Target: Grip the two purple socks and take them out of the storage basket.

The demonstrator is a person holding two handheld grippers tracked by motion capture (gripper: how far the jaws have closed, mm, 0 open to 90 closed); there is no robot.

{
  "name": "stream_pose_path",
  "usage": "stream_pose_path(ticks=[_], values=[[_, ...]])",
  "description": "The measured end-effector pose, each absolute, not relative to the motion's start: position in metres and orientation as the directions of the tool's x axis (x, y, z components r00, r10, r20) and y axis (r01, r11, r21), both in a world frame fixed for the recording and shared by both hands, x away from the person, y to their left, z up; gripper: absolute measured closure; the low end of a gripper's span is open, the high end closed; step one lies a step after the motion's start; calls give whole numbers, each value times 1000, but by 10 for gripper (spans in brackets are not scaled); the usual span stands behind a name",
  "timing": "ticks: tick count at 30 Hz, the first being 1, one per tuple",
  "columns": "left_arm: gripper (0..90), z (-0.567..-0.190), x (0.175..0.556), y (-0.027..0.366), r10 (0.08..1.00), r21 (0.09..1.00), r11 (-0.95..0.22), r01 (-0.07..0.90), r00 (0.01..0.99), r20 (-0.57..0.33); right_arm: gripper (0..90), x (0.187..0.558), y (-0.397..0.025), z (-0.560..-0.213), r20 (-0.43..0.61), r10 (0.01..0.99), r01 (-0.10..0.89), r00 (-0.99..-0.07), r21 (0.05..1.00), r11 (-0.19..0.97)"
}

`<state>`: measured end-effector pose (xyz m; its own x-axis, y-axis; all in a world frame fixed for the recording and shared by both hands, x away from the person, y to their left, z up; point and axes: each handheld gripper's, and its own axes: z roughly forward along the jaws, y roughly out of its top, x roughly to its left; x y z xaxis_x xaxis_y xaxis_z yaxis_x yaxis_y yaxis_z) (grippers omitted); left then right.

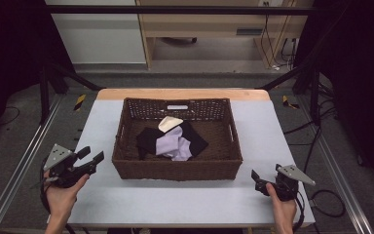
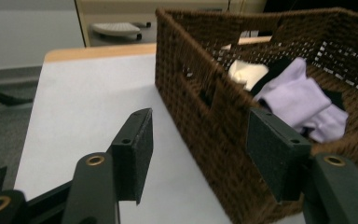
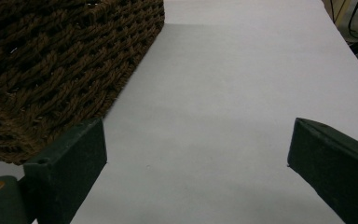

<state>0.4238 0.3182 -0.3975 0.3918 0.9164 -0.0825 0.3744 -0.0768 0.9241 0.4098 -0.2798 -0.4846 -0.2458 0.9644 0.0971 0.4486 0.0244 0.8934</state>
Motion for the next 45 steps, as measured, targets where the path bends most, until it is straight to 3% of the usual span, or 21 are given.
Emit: stream_pose_path(ticks=[18,45], values=[[418,-357,462,260,883,935,-148,322,470,-22,48,413,-278,-485,82,965,467,-249,883,46],[504,-336,508,197,857,929,-219,298,514,37,49,412,-278,-485,83,965,469,-249,882,46]])
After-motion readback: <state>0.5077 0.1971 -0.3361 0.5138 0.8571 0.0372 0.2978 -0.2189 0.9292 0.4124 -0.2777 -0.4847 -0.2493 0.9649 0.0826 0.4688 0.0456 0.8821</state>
